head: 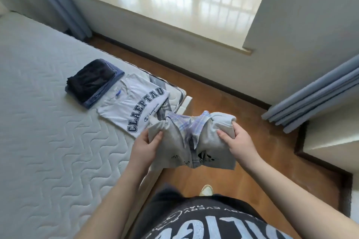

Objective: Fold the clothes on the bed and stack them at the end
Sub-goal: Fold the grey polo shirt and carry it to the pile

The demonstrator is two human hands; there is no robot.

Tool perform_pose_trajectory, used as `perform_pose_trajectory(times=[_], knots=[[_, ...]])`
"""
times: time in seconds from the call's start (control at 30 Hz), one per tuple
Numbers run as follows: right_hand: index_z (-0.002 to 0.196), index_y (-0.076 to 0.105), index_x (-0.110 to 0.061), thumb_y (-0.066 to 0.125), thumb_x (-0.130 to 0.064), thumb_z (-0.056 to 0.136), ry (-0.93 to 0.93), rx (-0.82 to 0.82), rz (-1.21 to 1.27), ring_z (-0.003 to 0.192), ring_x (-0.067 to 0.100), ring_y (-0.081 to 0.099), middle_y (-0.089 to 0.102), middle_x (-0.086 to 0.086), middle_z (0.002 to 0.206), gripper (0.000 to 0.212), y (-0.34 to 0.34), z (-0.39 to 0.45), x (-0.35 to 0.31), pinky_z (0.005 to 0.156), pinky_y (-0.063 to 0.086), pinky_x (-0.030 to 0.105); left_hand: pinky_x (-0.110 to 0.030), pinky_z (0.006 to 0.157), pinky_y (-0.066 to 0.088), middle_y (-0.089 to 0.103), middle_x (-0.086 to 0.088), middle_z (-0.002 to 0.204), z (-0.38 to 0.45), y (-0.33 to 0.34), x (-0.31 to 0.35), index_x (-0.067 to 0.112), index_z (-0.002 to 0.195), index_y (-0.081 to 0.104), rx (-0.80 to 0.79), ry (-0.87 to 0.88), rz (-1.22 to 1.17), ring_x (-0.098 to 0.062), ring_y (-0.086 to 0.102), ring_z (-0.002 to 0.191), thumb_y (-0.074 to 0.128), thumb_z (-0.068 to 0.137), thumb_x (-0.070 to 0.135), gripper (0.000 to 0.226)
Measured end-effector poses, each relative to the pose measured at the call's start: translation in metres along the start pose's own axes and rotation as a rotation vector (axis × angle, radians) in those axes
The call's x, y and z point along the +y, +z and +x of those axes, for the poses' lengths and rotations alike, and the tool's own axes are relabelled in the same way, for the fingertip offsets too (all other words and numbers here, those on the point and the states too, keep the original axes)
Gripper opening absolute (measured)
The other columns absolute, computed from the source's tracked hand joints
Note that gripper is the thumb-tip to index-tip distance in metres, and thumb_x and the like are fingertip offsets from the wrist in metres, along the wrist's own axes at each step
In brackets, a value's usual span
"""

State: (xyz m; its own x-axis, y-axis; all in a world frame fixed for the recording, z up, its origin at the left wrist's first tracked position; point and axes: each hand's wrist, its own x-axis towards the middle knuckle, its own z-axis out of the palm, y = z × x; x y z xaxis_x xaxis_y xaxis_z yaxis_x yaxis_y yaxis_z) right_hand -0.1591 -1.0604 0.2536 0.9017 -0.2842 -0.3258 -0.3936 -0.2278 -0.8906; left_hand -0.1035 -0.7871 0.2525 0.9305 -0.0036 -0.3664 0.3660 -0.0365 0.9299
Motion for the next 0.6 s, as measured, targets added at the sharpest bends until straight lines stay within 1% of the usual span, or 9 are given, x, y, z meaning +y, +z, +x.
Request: perform_pose_trajectory(times=[0.07, 0.17, 0.23, 0.3, 0.37, 0.4, 0.47, 0.6], knots=[[0.108, 0.063, -0.044, 0.066, -0.046, 0.082, -0.020, -0.066, -0.019, 0.097, 0.002, 0.065, 0.070, -0.022, 0.103, 0.026, 0.014, 0.025, -0.011, 0.090, 0.052, 0.040, -0.015, 0.069, 0.053, 0.077, 0.008, 0.093, 0.010, -0.009, -0.001, 0.022, 0.100, 0.071, 0.076, -0.006, -0.022, -0.002, 0.069, 0.084, 0.068, 0.092, 0.011, 0.014], [0.105, 0.063, -0.045, 0.062, -0.046, 0.082, -0.063, -0.145, -0.073, 0.094, -0.002, 0.064, 0.070, -0.024, 0.100, 0.023, 0.040, 0.061, -0.025, 0.090, 0.052, 0.038, -0.014, 0.066, 0.053, 0.077, 0.010, 0.086, 0.027, -0.022, -0.003, 0.023, 0.097, 0.070, 0.180, -0.043, -0.063, 0.000, 0.069, 0.077, 0.067, 0.092, 0.010, 0.014], [0.102, 0.063, -0.042, 0.061, -0.045, 0.084, -0.093, -0.175, -0.110, 0.092, -0.002, 0.063, 0.070, -0.023, 0.098, 0.019, 0.057, 0.082, -0.034, 0.088, 0.052, 0.037, -0.015, 0.067, 0.053, 0.077, 0.009, 0.086, 0.040, -0.031, -0.004, 0.022, 0.098, 0.071, 0.207, -0.059, -0.079, -0.002, 0.069, 0.078, 0.066, 0.093, 0.010, 0.014], [0.100, 0.063, -0.043, 0.062, -0.040, 0.087, -0.122, -0.195, -0.138, 0.091, -0.005, 0.062, 0.069, -0.025, 0.097, 0.014, 0.070, 0.100, -0.046, 0.084, 0.050, 0.032, -0.015, 0.069, 0.053, 0.077, 0.007, 0.091, 0.053, -0.040, -0.003, 0.022, 0.101, 0.071, 0.231, -0.057, -0.107, -0.003, 0.069, 0.081, 0.066, 0.093, 0.011, 0.014], [0.100, 0.063, -0.045, 0.062, -0.035, 0.090, -0.139, -0.232, -0.168, 0.090, -0.007, 0.062, 0.069, -0.026, 0.096, 0.014, 0.082, 0.118, -0.059, 0.082, 0.049, 0.029, -0.019, 0.073, 0.054, 0.077, 0.005, 0.095, 0.064, -0.053, -0.001, 0.022, 0.102, 0.071, 0.269, -0.078, -0.153, -0.005, 0.070, 0.085, 0.066, 0.093, 0.011, 0.015], [0.100, 0.063, -0.045, 0.061, -0.034, 0.092, -0.140, -0.246, -0.177, 0.091, -0.006, 0.062, 0.069, -0.026, 0.096, 0.014, 0.087, 0.126, -0.066, 0.082, 0.048, 0.027, -0.020, 0.074, 0.054, 0.077, 0.004, 0.094, 0.069, -0.060, -0.001, 0.021, 0.101, 0.072, 0.285, -0.096, -0.168, -0.007, 0.070, 0.085, 0.066, 0.092, 0.010, 0.015], [0.100, 0.064, -0.041, 0.058, -0.031, 0.094, -0.142, -0.273, -0.192, 0.093, -0.002, 0.063, 0.069, -0.024, 0.096, 0.013, 0.097, 0.140, -0.077, 0.082, 0.048, 0.026, -0.019, 0.070, 0.054, 0.077, 0.004, 0.090, 0.079, -0.071, -0.002, 0.021, 0.096, 0.073, 0.293, -0.111, -0.187, -0.007, 0.069, 0.082, 0.066, 0.092, 0.006, 0.017], [0.099, 0.065, -0.033, 0.056, -0.025, 0.097, -0.135, -0.299, -0.221, 0.095, 0.009, 0.064, 0.071, -0.016, 0.095, 0.012, 0.120, 0.167, -0.090, 0.084, 0.048, 0.031, -0.017, 0.067, 0.054, 0.077, 0.005, 0.090, 0.100, -0.091, 0.001, 0.021, 0.098, 0.072, 0.299, -0.124, -0.208, -0.006, 0.070, 0.080, 0.065, 0.092, 0.004, 0.019]])
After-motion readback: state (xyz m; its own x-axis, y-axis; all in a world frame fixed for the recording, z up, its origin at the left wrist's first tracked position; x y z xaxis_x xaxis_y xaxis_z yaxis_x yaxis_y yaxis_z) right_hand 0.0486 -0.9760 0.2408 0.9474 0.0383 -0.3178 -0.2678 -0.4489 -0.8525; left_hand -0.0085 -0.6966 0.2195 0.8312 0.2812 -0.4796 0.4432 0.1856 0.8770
